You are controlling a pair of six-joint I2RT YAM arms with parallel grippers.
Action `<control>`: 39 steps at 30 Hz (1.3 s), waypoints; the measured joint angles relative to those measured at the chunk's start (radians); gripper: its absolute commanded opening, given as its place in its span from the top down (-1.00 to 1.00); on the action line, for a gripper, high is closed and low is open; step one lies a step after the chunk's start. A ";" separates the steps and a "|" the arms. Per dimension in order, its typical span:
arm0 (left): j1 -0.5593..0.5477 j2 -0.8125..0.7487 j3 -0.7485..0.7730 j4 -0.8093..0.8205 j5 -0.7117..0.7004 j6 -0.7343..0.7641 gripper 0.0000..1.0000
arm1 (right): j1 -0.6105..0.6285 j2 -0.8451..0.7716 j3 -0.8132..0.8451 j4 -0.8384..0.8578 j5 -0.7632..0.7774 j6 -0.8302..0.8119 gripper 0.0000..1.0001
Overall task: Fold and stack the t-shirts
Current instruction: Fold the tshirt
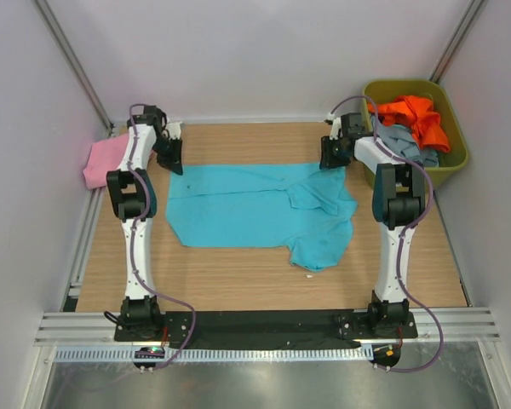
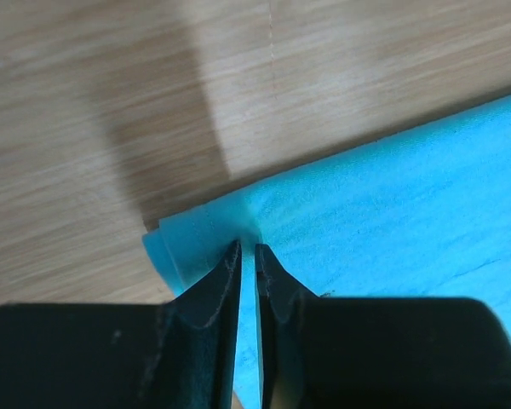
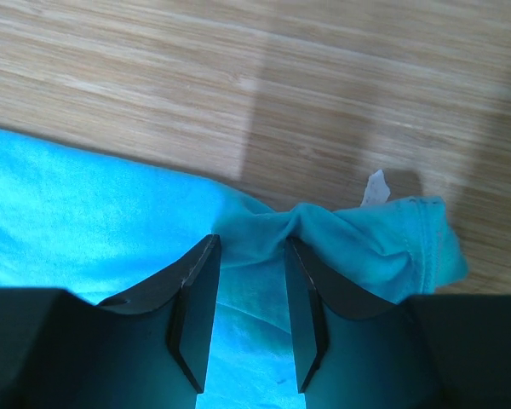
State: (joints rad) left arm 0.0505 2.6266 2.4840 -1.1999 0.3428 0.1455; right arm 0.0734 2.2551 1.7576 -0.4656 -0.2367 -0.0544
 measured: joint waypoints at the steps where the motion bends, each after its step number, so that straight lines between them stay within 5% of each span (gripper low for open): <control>1: 0.000 0.008 0.018 0.005 -0.008 -0.005 0.70 | 0.001 0.003 0.003 0.003 0.003 -0.002 0.15; 8: -0.005 0.050 0.099 0.096 -0.053 -0.031 0.44 | 0.008 0.069 0.095 0.036 0.022 -0.016 0.14; 16: -0.021 0.071 0.124 0.212 -0.099 -0.051 0.40 | 0.019 0.165 0.235 0.069 0.055 -0.045 0.14; 23: -0.037 0.045 0.106 0.238 -0.110 -0.074 0.16 | 0.032 0.165 0.288 0.051 0.085 -0.073 -0.03; 26: -0.047 -0.092 -0.031 0.234 -0.116 -0.085 -0.11 | 0.036 0.076 0.248 0.031 0.077 -0.083 -0.10; 29: -0.057 -0.300 -0.188 0.224 -0.098 -0.073 -0.18 | 0.038 -0.115 0.121 0.023 0.047 -0.126 -0.16; 35: -0.076 -0.687 -0.579 0.263 -0.054 0.021 -0.19 | 0.048 -0.510 -0.215 0.016 -0.011 -0.264 -0.15; 39: -0.076 -0.762 -0.854 0.302 -0.072 0.050 -0.18 | 0.088 -0.631 -0.454 -0.026 -0.020 -0.345 -0.08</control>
State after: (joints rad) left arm -0.0250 1.8645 1.6299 -0.8982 0.2710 0.1959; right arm 0.1612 1.6238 1.3033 -0.4911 -0.2565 -0.3996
